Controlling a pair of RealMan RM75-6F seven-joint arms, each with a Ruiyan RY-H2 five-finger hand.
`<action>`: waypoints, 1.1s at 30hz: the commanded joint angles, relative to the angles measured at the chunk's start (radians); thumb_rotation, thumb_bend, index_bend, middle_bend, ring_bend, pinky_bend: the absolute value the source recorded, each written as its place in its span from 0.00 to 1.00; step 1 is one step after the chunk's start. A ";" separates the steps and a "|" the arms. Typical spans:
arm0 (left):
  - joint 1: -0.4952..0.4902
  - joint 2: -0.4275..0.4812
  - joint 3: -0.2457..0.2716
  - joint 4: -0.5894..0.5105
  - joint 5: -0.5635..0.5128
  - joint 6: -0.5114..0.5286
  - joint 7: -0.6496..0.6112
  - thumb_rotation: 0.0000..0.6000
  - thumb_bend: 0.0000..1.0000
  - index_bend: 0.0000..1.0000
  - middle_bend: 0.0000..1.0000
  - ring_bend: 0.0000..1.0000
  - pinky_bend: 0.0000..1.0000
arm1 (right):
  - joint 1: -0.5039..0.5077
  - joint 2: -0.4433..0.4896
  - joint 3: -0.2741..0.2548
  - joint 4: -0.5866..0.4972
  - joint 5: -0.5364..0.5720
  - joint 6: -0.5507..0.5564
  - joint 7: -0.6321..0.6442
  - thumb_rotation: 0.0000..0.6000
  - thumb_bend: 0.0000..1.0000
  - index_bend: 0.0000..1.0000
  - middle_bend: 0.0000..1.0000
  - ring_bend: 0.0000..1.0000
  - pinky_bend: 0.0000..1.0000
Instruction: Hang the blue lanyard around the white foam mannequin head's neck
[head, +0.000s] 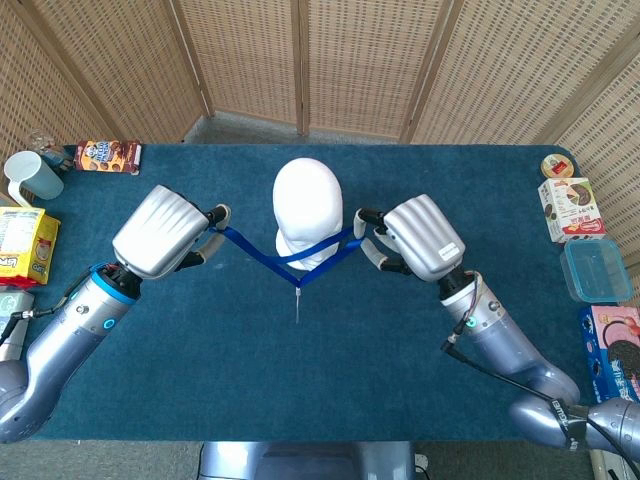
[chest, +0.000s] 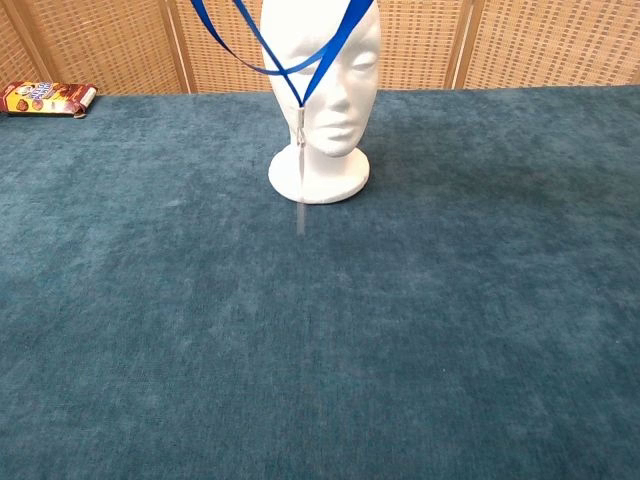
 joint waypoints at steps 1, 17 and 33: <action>-0.006 0.003 -0.010 0.005 -0.012 -0.008 0.004 0.92 0.50 0.68 1.00 1.00 1.00 | 0.013 0.006 0.009 0.011 0.014 -0.012 0.004 1.00 0.54 0.65 1.00 1.00 1.00; -0.081 -0.003 -0.087 0.052 -0.126 -0.065 0.043 0.92 0.50 0.68 1.00 1.00 1.00 | 0.104 0.023 0.058 0.117 0.091 -0.080 0.023 1.00 0.54 0.66 1.00 1.00 1.00; -0.136 -0.039 -0.088 0.126 -0.202 -0.101 0.118 0.92 0.50 0.68 1.00 1.00 1.00 | 0.175 -0.019 0.051 0.222 0.153 -0.125 0.016 1.00 0.54 0.67 1.00 1.00 1.00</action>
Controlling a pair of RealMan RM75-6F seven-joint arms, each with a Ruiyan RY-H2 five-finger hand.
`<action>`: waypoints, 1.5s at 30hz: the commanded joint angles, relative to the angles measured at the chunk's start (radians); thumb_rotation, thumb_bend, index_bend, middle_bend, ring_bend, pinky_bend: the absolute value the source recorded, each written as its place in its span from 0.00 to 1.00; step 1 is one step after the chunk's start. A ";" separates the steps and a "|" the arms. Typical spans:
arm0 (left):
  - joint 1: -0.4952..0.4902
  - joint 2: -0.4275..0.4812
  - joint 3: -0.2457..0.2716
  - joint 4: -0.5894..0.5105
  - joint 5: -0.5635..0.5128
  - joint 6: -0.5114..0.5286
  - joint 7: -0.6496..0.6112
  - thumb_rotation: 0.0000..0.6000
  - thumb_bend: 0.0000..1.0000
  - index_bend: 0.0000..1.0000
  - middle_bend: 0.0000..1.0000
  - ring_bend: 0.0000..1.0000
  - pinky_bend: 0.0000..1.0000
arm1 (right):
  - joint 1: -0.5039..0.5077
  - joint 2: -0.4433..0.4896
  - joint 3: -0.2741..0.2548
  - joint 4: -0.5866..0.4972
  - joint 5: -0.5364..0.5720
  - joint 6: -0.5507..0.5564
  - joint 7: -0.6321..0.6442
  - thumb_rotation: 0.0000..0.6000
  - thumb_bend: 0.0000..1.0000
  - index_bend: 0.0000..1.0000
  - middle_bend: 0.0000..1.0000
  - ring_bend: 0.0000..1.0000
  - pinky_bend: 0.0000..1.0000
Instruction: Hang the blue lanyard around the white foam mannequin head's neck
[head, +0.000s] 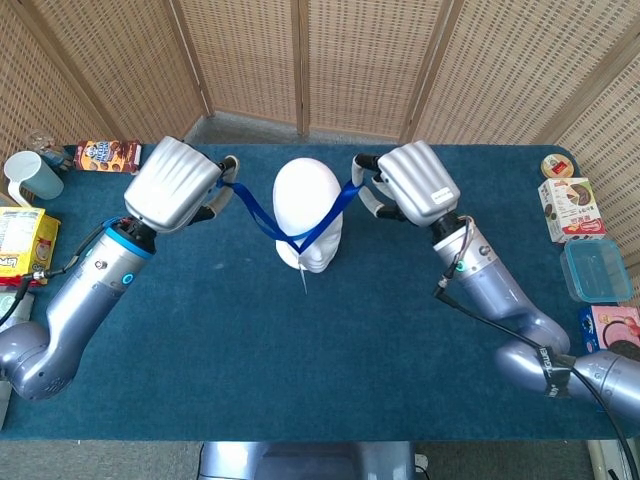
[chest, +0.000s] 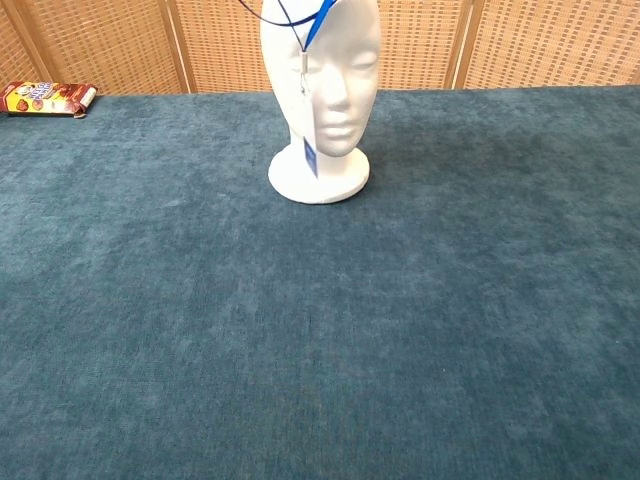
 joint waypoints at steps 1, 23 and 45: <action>-0.009 -0.008 0.003 0.015 -0.009 -0.004 0.013 0.92 0.50 0.68 1.00 1.00 1.00 | 0.012 -0.012 0.000 0.019 0.009 -0.005 0.003 1.00 0.54 0.67 1.00 1.00 1.00; -0.008 -0.018 -0.024 0.060 -0.015 0.064 0.001 0.92 0.50 0.68 1.00 1.00 1.00 | 0.067 -0.016 0.019 0.081 0.051 0.001 -0.018 1.00 0.54 0.67 1.00 1.00 1.00; -0.065 -0.075 0.005 0.115 -0.061 0.020 0.102 0.91 0.50 0.68 1.00 1.00 1.00 | 0.089 -0.054 -0.019 0.181 0.123 -0.024 -0.066 1.00 0.54 0.67 1.00 1.00 1.00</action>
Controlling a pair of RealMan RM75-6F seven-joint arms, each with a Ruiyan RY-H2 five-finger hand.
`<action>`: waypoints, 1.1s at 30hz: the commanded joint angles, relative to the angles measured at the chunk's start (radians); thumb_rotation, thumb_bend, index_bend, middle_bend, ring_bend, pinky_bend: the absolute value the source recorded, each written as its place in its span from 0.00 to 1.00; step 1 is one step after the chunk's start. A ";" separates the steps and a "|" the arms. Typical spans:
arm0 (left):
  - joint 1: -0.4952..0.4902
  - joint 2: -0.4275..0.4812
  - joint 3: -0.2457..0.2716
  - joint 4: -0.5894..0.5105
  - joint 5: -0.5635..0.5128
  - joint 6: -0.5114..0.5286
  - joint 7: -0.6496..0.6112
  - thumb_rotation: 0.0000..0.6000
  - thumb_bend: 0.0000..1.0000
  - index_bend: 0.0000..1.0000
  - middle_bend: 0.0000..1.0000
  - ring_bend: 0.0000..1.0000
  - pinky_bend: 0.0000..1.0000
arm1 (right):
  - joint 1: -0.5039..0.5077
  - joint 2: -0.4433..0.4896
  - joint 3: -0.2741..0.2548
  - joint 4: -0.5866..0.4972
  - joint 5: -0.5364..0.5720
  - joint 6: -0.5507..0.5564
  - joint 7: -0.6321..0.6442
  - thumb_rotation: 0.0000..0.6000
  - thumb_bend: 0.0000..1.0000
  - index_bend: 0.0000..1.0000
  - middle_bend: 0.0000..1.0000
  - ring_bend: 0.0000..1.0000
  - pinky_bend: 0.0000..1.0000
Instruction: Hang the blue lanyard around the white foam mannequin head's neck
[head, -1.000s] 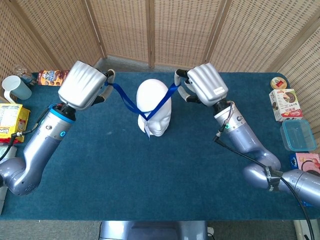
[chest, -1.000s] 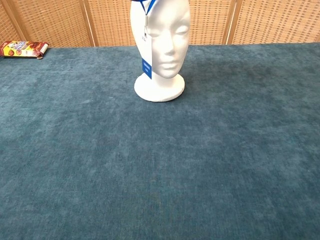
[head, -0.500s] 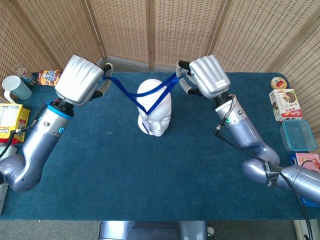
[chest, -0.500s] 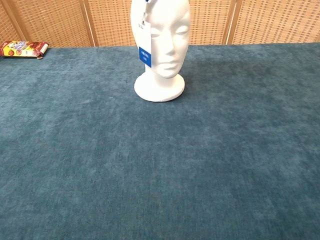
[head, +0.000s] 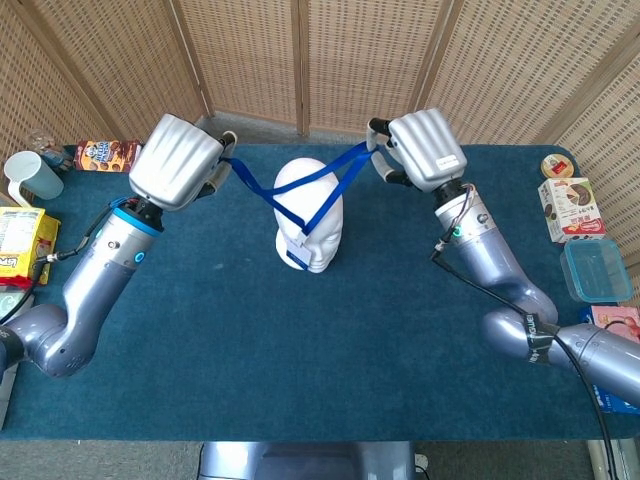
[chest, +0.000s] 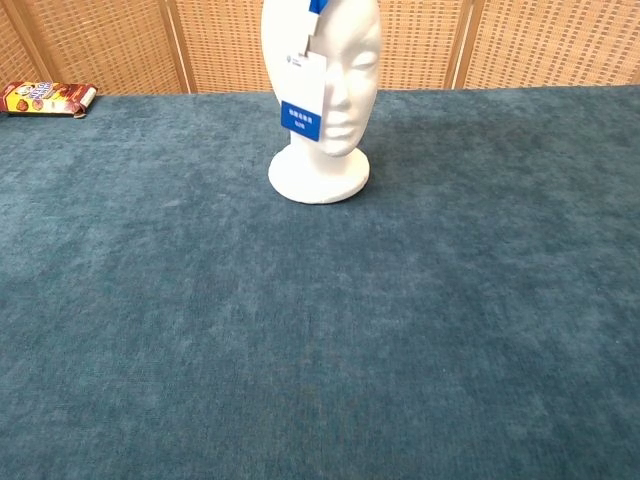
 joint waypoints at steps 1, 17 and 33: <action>-0.003 -0.004 0.004 0.003 0.000 -0.004 0.002 0.92 0.50 0.68 1.00 1.00 1.00 | -0.001 -0.002 -0.003 0.002 0.002 -0.001 0.001 1.00 0.54 0.68 1.00 1.00 1.00; -0.015 -0.047 0.044 0.042 -0.004 -0.025 0.031 0.92 0.50 0.68 1.00 1.00 1.00 | -0.005 -0.035 -0.032 0.047 0.007 -0.013 0.008 1.00 0.54 0.68 1.00 1.00 1.00; -0.031 -0.084 0.070 0.094 -0.045 -0.043 0.072 0.92 0.50 0.68 1.00 1.00 1.00 | 0.001 -0.086 -0.053 0.121 0.009 -0.034 0.015 1.00 0.54 0.68 1.00 1.00 1.00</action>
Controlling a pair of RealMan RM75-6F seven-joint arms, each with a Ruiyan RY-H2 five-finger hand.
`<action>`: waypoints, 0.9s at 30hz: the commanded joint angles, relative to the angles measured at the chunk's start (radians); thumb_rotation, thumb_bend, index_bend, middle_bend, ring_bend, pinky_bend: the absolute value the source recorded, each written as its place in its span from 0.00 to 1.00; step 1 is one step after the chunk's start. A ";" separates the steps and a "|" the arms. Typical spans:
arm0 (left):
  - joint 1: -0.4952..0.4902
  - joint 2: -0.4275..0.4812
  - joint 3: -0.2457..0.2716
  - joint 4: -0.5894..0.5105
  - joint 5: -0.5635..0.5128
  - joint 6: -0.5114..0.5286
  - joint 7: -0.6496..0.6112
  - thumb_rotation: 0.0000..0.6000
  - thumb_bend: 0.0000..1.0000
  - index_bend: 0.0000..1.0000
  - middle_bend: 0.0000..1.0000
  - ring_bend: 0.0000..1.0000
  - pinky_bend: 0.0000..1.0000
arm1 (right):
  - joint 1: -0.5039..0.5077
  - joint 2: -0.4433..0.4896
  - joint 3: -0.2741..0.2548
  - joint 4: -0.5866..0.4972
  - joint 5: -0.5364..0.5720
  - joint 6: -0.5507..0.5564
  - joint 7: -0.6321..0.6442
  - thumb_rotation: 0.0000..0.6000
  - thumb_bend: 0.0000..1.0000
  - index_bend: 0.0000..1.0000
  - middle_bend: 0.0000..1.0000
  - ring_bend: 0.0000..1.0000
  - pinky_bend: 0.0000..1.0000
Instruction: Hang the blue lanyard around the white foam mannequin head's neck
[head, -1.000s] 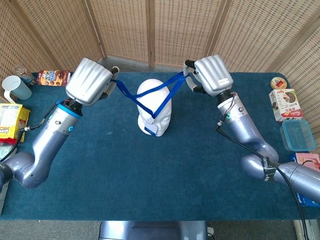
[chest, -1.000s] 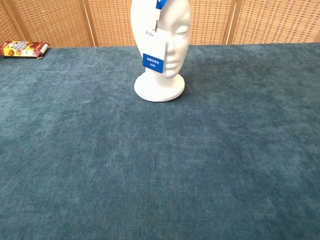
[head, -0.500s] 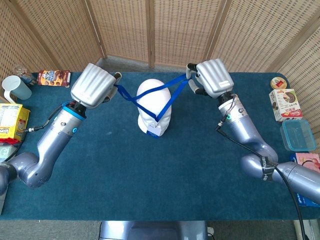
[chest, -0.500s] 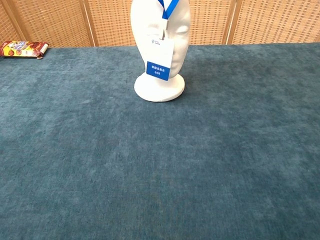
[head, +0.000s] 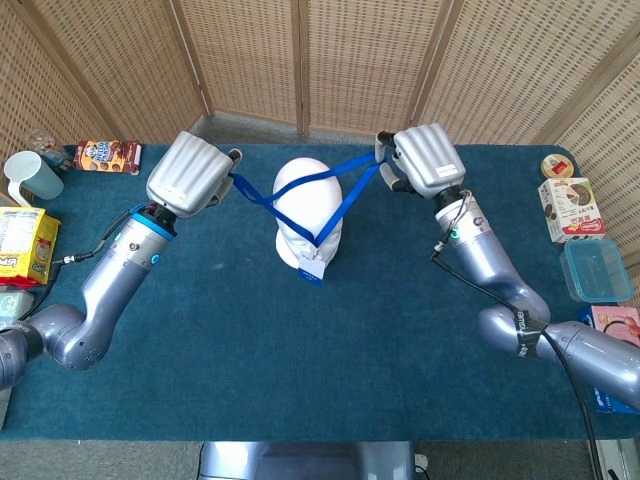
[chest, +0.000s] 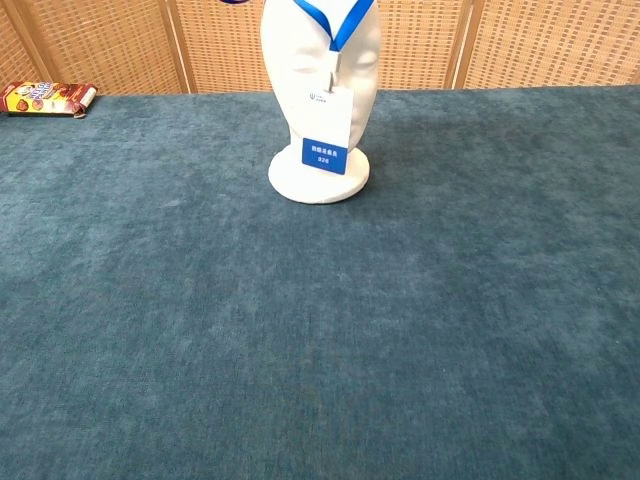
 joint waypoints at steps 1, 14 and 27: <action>-0.003 -0.001 0.001 0.010 -0.009 0.000 0.007 0.92 0.50 0.68 1.00 1.00 1.00 | 0.001 -0.006 -0.002 0.010 -0.002 -0.002 0.002 1.00 0.54 0.68 1.00 1.00 1.00; 0.012 0.011 -0.015 0.014 -0.011 0.044 -0.012 0.92 0.50 0.68 1.00 1.00 1.00 | -0.004 -0.008 0.015 0.026 -0.017 0.023 0.021 1.00 0.54 0.68 1.00 1.00 1.00; 0.021 -0.004 0.000 0.050 0.025 0.080 0.028 0.92 0.50 0.68 1.00 1.00 1.00 | 0.003 -0.015 0.012 0.033 0.006 0.011 -0.011 1.00 0.54 0.68 1.00 1.00 1.00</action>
